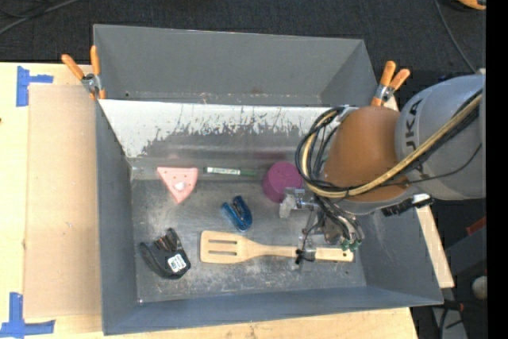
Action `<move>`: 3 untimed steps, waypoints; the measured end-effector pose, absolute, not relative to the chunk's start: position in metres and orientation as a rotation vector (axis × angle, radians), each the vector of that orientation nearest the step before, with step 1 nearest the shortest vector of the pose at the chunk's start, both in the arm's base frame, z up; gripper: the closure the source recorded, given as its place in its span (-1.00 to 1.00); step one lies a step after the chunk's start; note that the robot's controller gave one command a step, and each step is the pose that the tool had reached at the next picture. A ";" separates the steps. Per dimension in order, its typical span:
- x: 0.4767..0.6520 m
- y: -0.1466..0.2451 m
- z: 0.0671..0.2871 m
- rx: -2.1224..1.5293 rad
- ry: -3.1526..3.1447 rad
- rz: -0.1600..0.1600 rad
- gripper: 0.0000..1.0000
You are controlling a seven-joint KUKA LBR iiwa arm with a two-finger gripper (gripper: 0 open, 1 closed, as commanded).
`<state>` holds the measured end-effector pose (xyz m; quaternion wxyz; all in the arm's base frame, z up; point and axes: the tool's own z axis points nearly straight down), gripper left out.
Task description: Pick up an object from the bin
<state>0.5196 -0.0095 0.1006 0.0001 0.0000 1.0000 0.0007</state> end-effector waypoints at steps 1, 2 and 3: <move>0.515 0.007 0.095 -0.008 3.142 0.001 -1.00; 0.516 0.005 0.089 -0.006 3.146 0.003 -1.00; 0.517 0.010 0.071 0.291 3.129 0.003 -1.00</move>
Offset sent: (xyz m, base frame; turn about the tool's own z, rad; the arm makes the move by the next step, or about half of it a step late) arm -0.0027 0.0117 -0.0212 -0.0052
